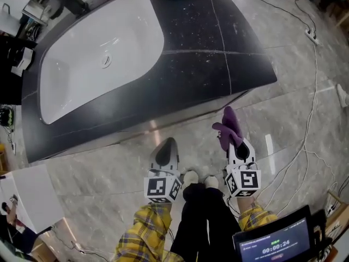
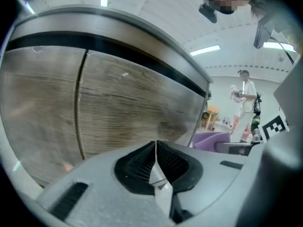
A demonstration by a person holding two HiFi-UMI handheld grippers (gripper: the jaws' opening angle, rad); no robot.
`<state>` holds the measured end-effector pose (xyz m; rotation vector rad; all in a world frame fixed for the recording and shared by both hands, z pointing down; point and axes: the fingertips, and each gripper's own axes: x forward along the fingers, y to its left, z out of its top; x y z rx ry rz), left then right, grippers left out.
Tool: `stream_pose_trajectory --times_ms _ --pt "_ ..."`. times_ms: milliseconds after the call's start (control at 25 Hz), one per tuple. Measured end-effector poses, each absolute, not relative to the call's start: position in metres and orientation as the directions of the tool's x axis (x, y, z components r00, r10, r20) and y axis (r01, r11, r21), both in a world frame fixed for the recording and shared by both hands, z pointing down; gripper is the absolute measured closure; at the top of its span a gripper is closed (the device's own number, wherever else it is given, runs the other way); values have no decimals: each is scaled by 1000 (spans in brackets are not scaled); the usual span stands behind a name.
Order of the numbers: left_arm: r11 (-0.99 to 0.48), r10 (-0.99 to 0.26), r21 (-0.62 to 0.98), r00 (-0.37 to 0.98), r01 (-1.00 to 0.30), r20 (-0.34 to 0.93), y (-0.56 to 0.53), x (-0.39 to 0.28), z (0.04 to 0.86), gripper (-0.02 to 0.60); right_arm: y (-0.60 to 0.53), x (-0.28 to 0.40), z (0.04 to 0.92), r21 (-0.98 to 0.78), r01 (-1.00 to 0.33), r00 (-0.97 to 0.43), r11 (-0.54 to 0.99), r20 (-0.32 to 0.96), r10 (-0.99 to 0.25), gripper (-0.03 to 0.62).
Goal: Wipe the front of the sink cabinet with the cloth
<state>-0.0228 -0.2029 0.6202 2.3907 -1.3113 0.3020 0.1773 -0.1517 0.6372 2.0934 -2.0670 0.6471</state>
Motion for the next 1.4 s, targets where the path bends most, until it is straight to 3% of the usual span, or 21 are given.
stream_pose_trajectory --times_ms 480,640,1000,1400 --pt "-329 -815 211 390 -920 429 -174 -123 644 574 -146 -13 684 -197 -890 -453 411 479 -752 553" --pt "-290 -828 212 356 -933 434 -169 -143 675 574 -157 -55 706 -209 -844 -531 494 461 -711 553" --pt "-238 -865 197 300 -951 402 -184 -170 742 574 -192 -100 777 -182 -779 -610 600 441 -658 554" --pt "-306 -854 181 354 -935 382 -208 -142 790 574 -227 -52 820 -163 -860 -503 483 427 -752 554"
